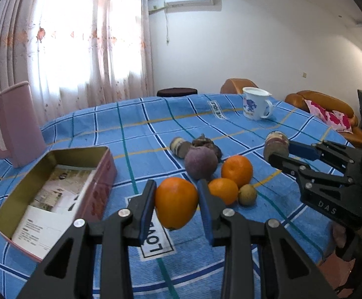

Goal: Organize fruits
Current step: 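Carry the orange and can into the tin box while both tools open to release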

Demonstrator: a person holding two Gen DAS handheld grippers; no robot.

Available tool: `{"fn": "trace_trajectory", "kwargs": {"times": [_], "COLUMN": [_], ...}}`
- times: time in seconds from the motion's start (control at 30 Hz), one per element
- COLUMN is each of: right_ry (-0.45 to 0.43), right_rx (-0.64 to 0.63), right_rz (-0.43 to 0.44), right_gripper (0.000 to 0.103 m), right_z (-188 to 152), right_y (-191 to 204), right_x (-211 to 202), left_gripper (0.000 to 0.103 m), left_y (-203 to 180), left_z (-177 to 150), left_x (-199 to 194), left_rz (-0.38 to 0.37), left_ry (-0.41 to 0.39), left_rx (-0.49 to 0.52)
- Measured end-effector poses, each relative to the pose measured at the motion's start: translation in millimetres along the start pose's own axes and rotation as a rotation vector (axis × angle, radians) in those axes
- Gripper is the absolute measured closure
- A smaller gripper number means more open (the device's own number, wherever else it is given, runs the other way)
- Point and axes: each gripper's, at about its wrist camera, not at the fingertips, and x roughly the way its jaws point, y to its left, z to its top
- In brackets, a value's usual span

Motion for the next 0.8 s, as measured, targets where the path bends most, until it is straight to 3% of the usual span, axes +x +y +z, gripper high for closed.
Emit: {"fn": "trace_trajectory", "kwargs": {"times": [0.37,0.8], "right_ry": [-0.019,-0.023], "right_rx": [-0.023,-0.088], "right_rz": [0.079,0.242], "right_gripper": [0.067,0.067], "right_z": [28,85], "right_y": [28,92], "right_x": [4,31], "left_gripper": [0.068,0.068], "left_y": [24,109], "left_z": [7,19], "left_x": [-11,-12], "left_rz": [0.040,0.132], "left_ry": [-0.023,-0.010], "left_rx": [-0.041,-0.160]}}
